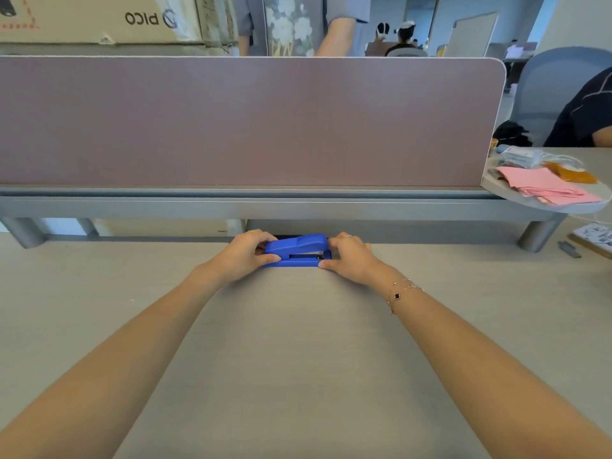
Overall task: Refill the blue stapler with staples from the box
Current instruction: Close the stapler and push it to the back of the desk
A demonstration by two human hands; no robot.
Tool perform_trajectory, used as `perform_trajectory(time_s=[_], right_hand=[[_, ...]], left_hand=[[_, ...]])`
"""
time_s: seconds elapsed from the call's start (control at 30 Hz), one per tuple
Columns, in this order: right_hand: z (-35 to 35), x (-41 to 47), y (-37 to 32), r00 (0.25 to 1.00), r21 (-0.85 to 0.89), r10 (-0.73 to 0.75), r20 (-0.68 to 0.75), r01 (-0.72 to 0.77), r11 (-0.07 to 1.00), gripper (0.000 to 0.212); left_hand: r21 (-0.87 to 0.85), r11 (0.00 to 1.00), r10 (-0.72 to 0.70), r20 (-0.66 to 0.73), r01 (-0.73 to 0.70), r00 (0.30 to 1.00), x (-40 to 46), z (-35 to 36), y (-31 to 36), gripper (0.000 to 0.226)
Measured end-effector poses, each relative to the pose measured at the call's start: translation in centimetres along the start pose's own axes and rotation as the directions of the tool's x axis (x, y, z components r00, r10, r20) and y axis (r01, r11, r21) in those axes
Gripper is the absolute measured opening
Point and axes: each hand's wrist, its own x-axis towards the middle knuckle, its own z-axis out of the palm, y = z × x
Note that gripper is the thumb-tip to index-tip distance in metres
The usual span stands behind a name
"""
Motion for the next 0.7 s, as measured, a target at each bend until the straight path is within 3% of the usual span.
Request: perform_trajectory(time_s=[0.37, 0.43, 0.53, 0.6, 0.7], right_hand=[[0.7, -0.6, 0.0, 0.999, -0.006, 0.030, -0.026, -0.030, 1.000, 0.026], [1.0, -0.8, 0.2, 0.998, 0.013, 0.036, -0.045, -0.035, 0.999, 0.028], [2.1, -1.6, 0.6, 0.989, 0.085, 0.048, -0.139, -0.037, 0.996, 0.036], [2.6, -1.8, 0.6, 0.980, 0.104, 0.044, -0.193, -0.024, 0.994, 0.038], [2.1, -2.2, 0.3, 0.984, 0.127, 0.070, -0.164, -0.049, 0.991, 0.039]], left_hand=[[0.030, 1.000, 0.006, -0.053, -0.005, 0.999, -0.5, 1.0, -0.2, 0.028], [-0.109, 0.993, -0.057, -0.062, 0.050, 0.996, -0.7, 1.2, -0.2, 0.036], [-0.431, 0.892, -0.236, -0.180, 0.139, 0.955, -1.7, 1.9, -0.5, 0.058], [-0.493, 0.859, -0.287, -0.237, 0.140, 0.928, -2.2, 2.3, -0.9, 0.055], [-0.482, 0.864, -0.264, -0.181, 0.149, 0.947, -2.9, 1.8, -0.4, 0.045]])
